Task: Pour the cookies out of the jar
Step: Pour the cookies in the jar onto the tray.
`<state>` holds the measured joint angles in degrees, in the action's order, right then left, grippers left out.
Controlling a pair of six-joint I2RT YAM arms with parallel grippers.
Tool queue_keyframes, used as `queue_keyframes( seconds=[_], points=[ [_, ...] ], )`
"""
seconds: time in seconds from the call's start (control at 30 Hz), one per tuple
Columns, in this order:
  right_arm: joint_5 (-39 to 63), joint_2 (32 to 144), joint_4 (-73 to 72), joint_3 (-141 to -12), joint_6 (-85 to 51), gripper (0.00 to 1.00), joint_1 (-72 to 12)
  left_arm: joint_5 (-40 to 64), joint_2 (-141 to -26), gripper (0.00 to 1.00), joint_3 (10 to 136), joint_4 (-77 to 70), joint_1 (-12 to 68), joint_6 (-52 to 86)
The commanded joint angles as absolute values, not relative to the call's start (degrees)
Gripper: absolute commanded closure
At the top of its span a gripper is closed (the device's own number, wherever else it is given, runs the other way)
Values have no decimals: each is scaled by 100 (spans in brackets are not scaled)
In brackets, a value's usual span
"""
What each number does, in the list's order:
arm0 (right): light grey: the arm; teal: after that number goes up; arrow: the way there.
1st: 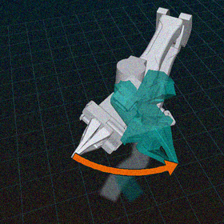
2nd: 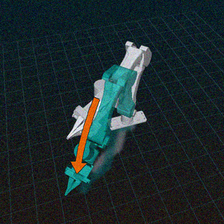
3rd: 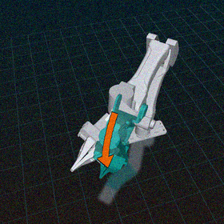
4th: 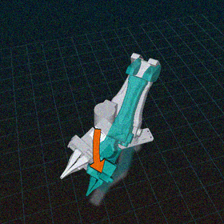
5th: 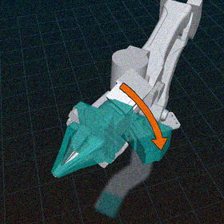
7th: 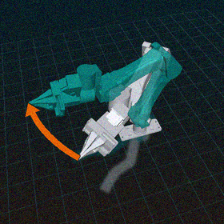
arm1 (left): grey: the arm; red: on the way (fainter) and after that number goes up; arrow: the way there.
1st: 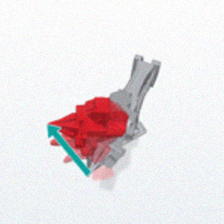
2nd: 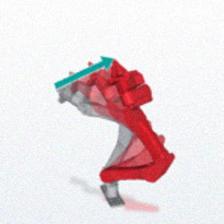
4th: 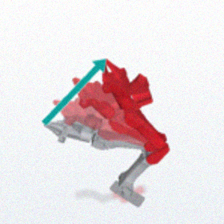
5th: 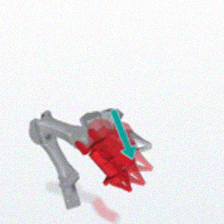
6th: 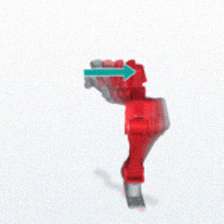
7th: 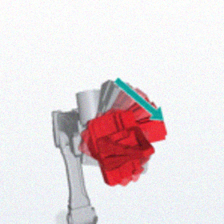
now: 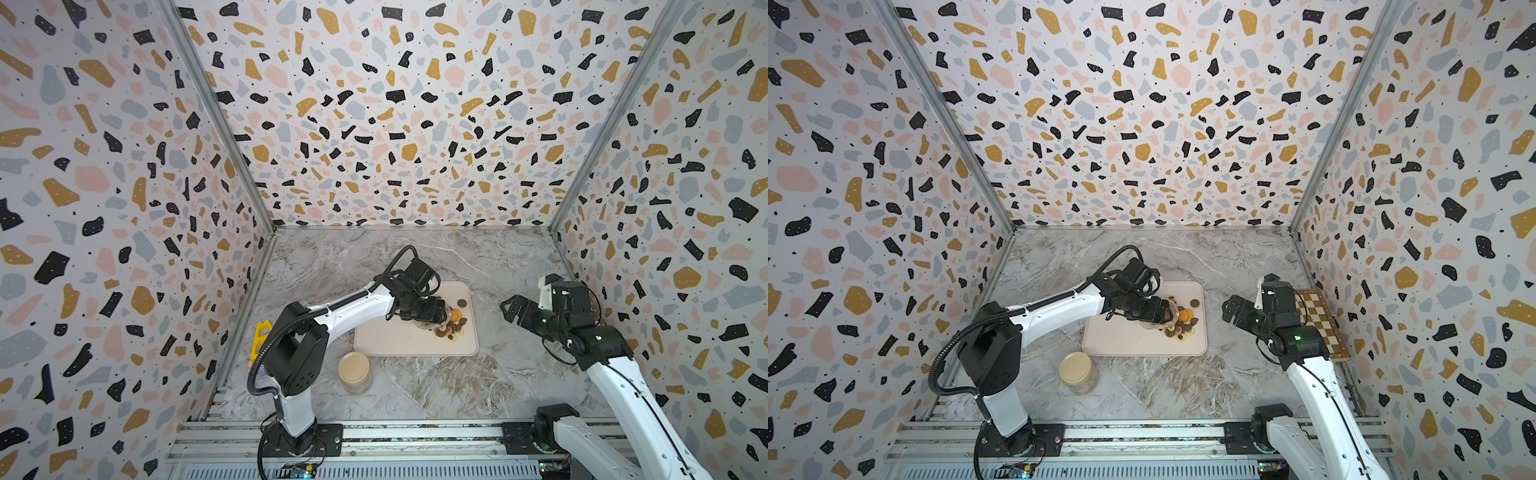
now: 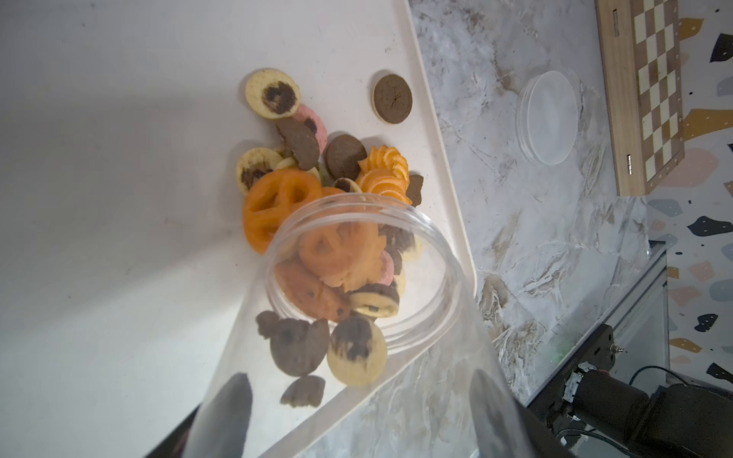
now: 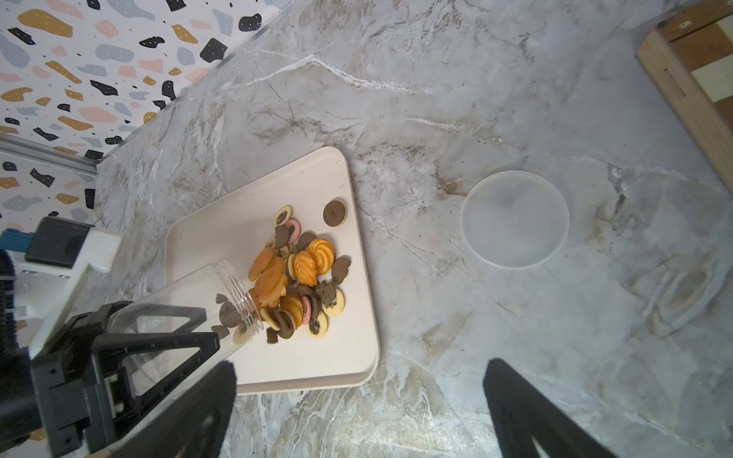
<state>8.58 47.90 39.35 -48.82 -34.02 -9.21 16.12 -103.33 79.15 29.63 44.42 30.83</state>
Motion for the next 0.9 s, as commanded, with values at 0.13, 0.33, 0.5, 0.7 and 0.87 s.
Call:
queue_keyframes(
  seconds=[0.13, 0.33, 0.5, 0.7, 0.87],
  points=[
    [830, 4681, 4028, -4951, -3373, 1, -888, 1556, -10124, 100, 7653, 2883, 4527, 3076],
    [913, 4670, 3955, -4881, -3419, 1, -887, 1629, -10107, 100, 7679, 2807, 4532, 3152],
    [848, 4635, 4042, -4926, -3393, 1, -887, 1595, -10057, 100, 8192, 3073, 4535, 3081],
    [892, 4631, 4008, -4895, -3427, 1, -887, 1476, -9989, 100, 7928, 3010, 4543, 3041],
    [890, 4626, 4003, -4899, -3428, 1, -888, 1652, -10147, 100, 7842, 2975, 4619, 3136]
  ],
)
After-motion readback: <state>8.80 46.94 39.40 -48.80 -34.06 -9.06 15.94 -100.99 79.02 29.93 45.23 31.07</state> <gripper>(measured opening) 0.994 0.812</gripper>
